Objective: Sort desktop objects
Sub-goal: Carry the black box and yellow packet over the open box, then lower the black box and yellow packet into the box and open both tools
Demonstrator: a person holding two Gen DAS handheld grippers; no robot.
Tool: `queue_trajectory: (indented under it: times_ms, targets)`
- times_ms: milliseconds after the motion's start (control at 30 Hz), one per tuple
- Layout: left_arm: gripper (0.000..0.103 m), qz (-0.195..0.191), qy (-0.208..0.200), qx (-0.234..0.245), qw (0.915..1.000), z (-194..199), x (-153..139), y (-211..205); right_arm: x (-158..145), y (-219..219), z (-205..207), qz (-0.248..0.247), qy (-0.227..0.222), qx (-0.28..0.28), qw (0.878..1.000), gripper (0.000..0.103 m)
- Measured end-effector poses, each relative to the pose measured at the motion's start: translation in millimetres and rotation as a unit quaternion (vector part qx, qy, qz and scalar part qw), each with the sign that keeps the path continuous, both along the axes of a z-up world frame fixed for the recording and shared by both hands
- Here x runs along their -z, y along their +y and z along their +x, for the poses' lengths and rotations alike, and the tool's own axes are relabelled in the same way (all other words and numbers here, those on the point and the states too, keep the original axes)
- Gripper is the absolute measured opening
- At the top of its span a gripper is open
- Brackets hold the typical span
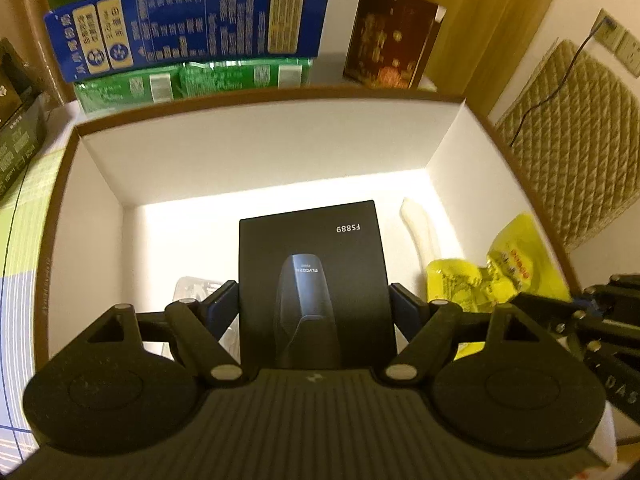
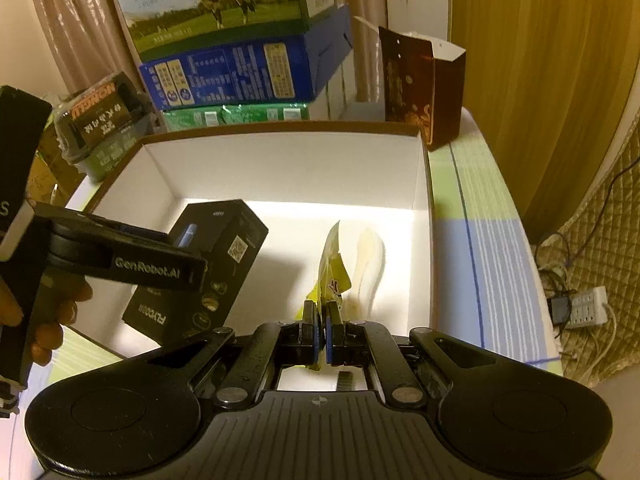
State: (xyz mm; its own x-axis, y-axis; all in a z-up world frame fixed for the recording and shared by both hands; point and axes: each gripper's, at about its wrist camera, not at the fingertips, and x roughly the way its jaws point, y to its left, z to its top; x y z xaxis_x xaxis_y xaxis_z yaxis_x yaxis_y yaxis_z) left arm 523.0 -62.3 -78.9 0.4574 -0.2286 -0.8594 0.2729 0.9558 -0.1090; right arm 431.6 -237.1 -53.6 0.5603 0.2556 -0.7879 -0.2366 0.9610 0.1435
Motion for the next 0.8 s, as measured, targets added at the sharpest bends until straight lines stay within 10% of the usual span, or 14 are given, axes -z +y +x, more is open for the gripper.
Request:
queue_trajectory:
  times_ms: [800]
  targets:
    - [0.077, 0.038, 0.007, 0.013, 0.9992, 5.0, 3.4, 21.8, 10.9, 11.4, 20.3, 0.021, 0.035, -0.015, 0.999, 0.0]
